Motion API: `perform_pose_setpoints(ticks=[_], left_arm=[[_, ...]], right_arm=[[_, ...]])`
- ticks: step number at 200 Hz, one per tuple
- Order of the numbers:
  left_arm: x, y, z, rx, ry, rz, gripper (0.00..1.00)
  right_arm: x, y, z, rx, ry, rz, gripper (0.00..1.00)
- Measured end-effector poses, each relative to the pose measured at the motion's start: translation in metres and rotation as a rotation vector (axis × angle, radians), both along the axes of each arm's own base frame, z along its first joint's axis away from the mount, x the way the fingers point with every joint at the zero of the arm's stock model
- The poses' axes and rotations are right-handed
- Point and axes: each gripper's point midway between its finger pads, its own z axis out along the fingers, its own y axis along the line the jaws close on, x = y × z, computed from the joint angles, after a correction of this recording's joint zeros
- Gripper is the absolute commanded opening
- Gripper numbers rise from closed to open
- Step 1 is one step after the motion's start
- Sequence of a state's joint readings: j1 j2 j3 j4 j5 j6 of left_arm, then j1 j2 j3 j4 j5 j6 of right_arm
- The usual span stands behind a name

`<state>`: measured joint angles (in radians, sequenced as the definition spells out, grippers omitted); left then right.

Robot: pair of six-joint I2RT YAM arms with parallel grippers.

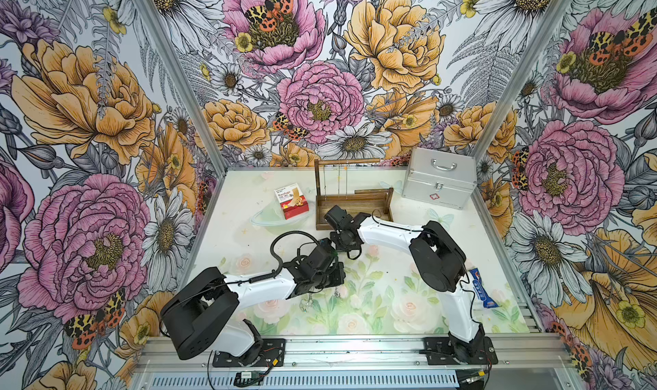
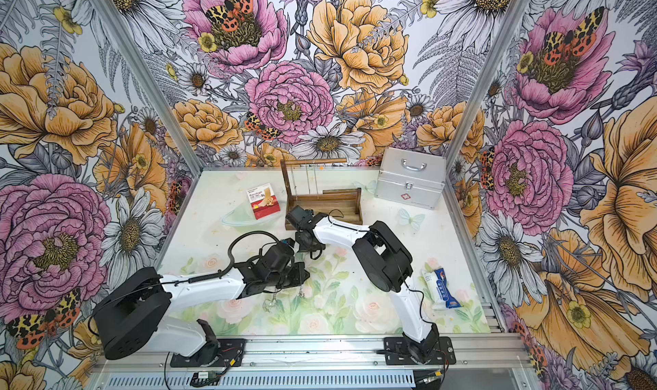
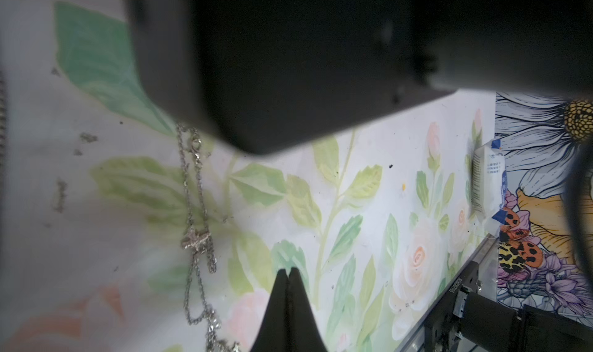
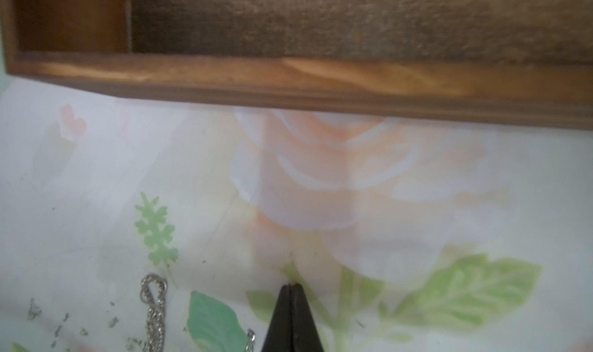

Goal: Take the necklace off the jewelry display stand
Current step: Place the necklace at the center of the board.

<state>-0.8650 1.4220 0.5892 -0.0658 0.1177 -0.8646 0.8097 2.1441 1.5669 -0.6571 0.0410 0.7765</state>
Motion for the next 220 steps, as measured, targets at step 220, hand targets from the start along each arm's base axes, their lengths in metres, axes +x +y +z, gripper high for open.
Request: perform_pose_setpoints(ticks=[220], left_arm=[[-0.049, 0.022, -0.03, 0.077, 0.097, -0.082, 0.02]], right_arm=[[-0.006, 0.007, 0.001, 0.068, -0.038, 0.0, 0.0]])
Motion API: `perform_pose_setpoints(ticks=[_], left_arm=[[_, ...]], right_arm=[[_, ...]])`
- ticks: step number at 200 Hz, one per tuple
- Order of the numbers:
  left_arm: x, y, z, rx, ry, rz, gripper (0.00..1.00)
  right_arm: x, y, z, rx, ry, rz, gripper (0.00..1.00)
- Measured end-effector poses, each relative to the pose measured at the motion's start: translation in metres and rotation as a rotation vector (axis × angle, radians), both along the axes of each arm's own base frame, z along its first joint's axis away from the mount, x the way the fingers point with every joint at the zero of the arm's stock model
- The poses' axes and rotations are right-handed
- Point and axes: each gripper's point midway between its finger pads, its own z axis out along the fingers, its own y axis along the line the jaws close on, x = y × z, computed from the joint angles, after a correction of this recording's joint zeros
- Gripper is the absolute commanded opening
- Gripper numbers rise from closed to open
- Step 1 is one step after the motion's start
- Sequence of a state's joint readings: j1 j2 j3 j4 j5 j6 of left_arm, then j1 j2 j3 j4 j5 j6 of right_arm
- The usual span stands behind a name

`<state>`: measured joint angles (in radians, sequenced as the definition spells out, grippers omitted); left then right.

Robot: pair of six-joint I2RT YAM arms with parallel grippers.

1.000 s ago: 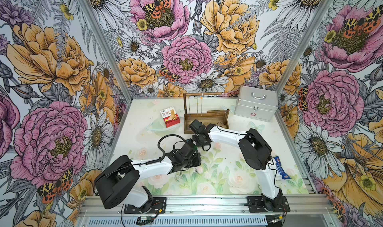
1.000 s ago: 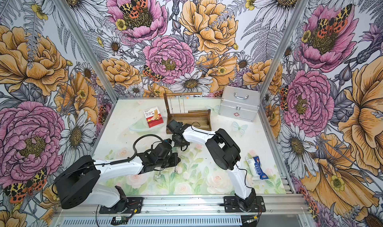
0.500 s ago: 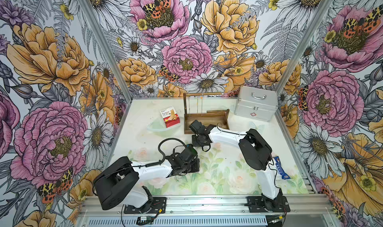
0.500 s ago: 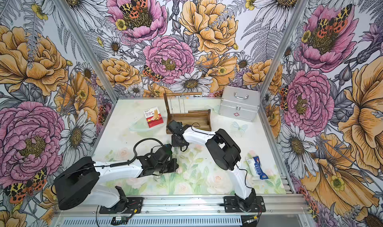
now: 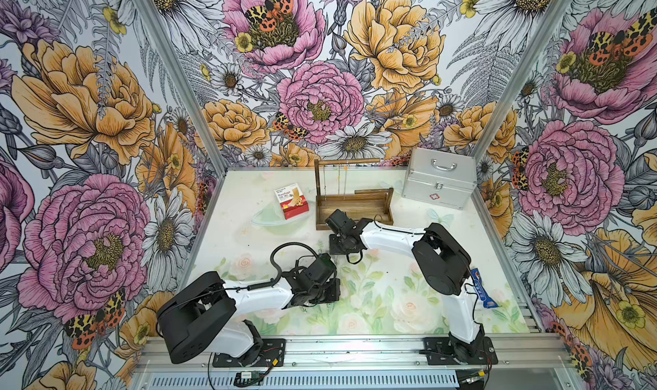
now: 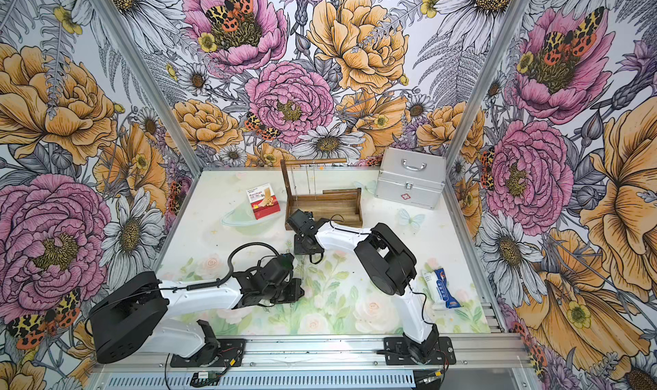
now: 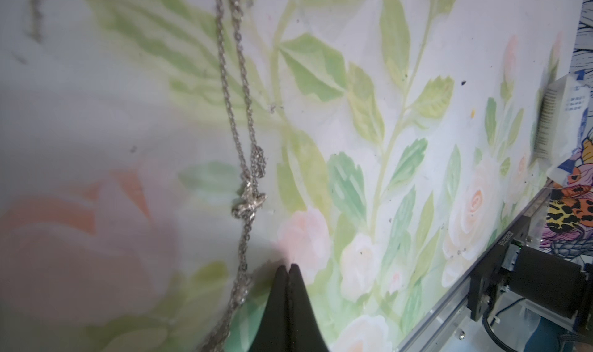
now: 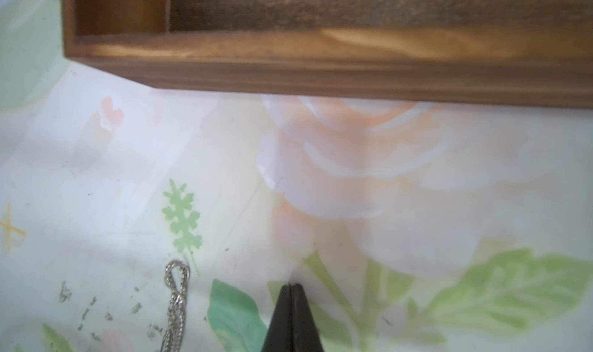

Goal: Take the necklace off the jewelry display stand
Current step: Place the necklace at the center of the board.

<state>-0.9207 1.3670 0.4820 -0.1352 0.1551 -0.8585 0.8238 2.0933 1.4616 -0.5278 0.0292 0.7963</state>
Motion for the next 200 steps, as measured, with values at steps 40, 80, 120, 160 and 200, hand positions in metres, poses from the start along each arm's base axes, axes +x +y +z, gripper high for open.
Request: perform_pose_setpoints(ticks=[40, 80, 120, 160, 200], left_arm=[[-0.005, 0.004, 0.0, 0.009, 0.02, -0.003, 0.07], [-0.003, -0.004, 0.012, -0.001, 0.029, -0.015, 0.19], [0.015, -0.028, 0.062, -0.11, -0.033, -0.037, 0.55], [0.047, -0.033, 0.137, -0.253, -0.184, -0.006, 0.88], [0.066, 0.01, 0.181, -0.297, -0.295, 0.096, 0.99]], right_arm=[[-0.002, -0.003, 0.0, -0.002, 0.001, -0.001, 0.0], [-0.009, -0.019, 0.006, -0.016, 0.009, -0.014, 0.04], [-0.004, -0.037, 0.054, 0.02, -0.079, -0.052, 0.12], [0.004, -0.073, 0.122, 0.143, -0.235, -0.113, 0.23], [0.004, -0.117, 0.166, 0.281, -0.397, -0.146, 0.27]])
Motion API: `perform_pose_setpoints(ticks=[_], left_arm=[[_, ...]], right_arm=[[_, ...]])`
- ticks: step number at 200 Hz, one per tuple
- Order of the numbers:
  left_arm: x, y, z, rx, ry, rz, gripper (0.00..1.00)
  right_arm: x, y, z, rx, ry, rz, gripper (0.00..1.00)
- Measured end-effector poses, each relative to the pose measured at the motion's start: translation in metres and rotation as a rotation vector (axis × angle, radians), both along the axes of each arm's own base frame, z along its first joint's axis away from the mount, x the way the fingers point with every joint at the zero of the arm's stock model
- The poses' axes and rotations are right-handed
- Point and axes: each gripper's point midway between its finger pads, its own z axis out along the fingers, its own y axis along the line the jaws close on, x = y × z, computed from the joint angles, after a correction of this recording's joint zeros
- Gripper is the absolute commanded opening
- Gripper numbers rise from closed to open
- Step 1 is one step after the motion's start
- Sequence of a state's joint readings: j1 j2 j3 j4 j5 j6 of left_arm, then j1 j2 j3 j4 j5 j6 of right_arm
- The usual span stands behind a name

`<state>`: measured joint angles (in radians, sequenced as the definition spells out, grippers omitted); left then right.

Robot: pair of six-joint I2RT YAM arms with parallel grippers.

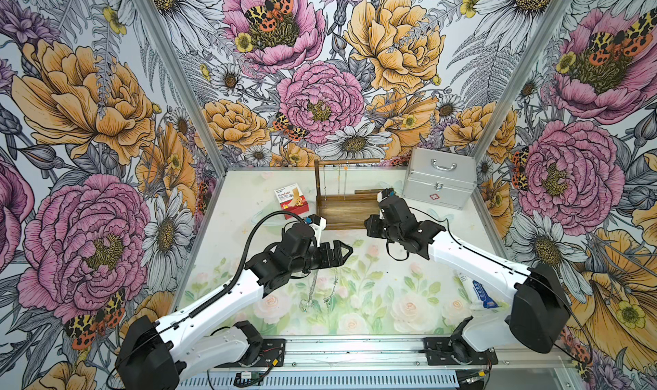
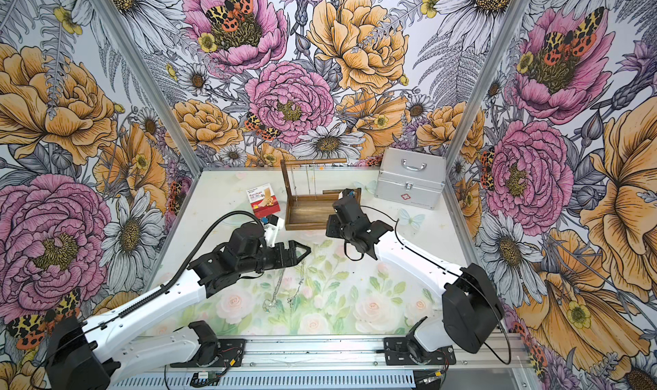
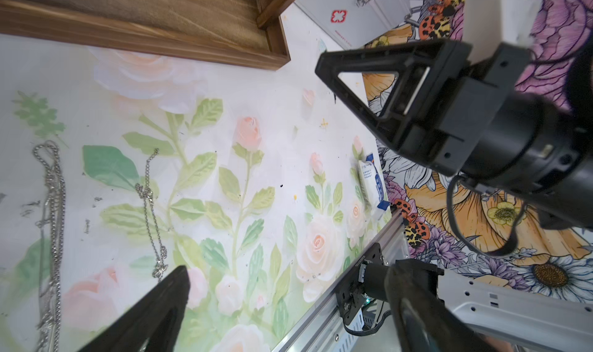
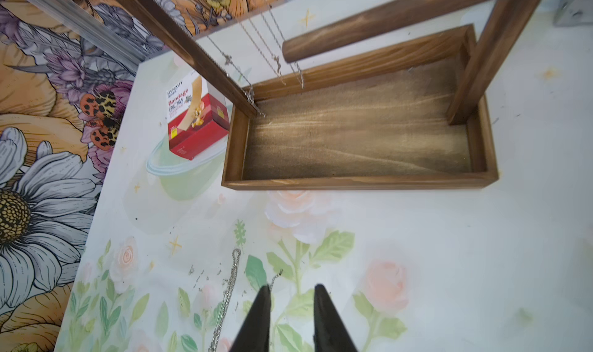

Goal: Take the necklace off the jewelry display stand
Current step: Place the necklace at the center of the board, then take off the necklace from the stand.

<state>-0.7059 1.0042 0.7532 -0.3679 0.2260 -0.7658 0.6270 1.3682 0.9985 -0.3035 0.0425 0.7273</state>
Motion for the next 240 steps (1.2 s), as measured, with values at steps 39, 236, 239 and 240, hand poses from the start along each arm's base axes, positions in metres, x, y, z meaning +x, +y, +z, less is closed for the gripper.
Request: perform_pose_setpoints(ticks=[39, 236, 239, 240], left_arm=[[0.013, 0.053, 0.033, 0.014, -0.049, 0.133, 0.99], [0.045, 0.168, 0.01, 0.285, 0.019, 0.364, 0.99], [0.045, 0.169, 0.01, 0.283, 0.018, 0.366, 0.99], [0.045, 0.169, 0.01, 0.282, 0.018, 0.367, 0.99]], right_arm=[[-0.014, -0.041, 0.036, 0.021, -0.215, 0.001, 0.71], [0.09, 0.02, 0.134, 0.38, -0.344, 0.358, 0.38], [0.092, 0.023, 0.134, 0.376, -0.341, 0.36, 0.38], [0.093, 0.024, 0.133, 0.373, -0.338, 0.358, 0.38]])
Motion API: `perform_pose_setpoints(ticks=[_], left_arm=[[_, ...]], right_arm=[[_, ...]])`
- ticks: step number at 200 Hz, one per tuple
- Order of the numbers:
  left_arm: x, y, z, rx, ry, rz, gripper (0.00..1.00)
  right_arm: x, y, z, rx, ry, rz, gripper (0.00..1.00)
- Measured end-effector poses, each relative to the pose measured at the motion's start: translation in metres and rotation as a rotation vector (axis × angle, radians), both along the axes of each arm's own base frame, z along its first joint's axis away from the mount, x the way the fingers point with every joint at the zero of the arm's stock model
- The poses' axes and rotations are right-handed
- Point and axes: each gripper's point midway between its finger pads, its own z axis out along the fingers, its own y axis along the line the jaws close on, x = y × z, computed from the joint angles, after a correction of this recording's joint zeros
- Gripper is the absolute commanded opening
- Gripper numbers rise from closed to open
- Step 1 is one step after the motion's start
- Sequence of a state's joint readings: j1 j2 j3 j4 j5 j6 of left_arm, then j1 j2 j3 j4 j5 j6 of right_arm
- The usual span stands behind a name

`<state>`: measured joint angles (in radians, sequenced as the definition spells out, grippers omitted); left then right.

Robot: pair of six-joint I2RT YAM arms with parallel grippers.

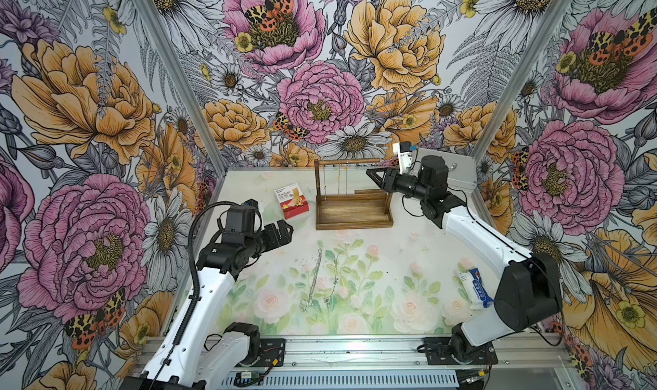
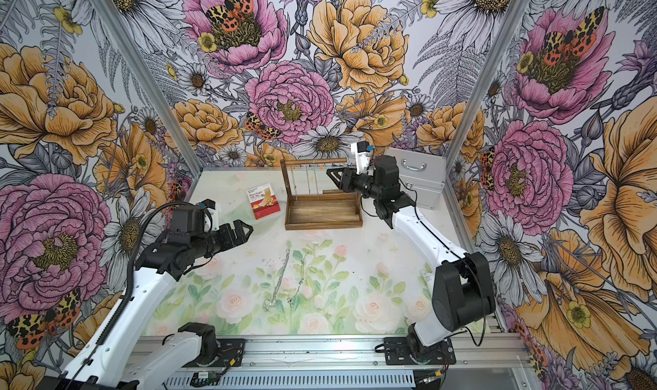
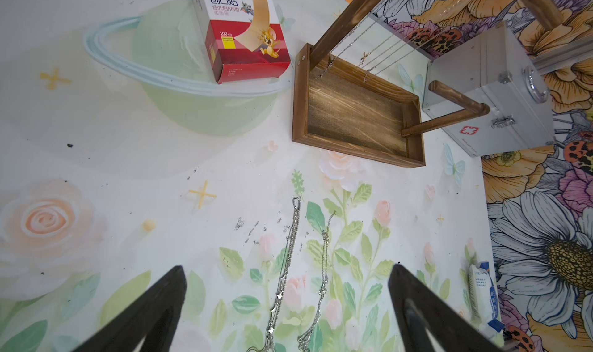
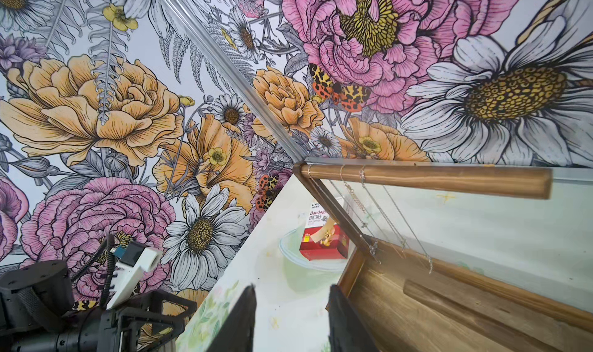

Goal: Take the necklace off the jewelry display stand
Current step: Take off the necklace from the stand.

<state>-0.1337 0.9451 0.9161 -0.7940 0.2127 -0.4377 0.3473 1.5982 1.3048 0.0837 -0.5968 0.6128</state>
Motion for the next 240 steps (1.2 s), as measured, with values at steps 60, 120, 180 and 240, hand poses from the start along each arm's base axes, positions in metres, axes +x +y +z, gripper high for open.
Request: perform_pose_setpoints(ticks=[60, 120, 180, 240], left_arm=[[-0.002, -0.001, 0.0, -0.031, -0.013, -0.006, 0.99], [-0.001, -0.002, 0.001, -0.049, -0.017, -0.012, 0.99], [-0.001, -0.003, 0.001, -0.056, -0.017, -0.018, 0.98], [-0.001, -0.004, 0.002, -0.059, -0.02, -0.02, 0.99]], right_arm=[[0.044, 0.022, -0.025, -0.059, 0.073, -0.069, 0.32], [0.072, 0.029, -0.046, -0.106, 0.116, -0.124, 0.32], [0.082, 0.044, -0.062, -0.151, 0.129, -0.124, 0.34], [0.09, 0.042, -0.073, -0.207, 0.131, -0.16, 0.34]])
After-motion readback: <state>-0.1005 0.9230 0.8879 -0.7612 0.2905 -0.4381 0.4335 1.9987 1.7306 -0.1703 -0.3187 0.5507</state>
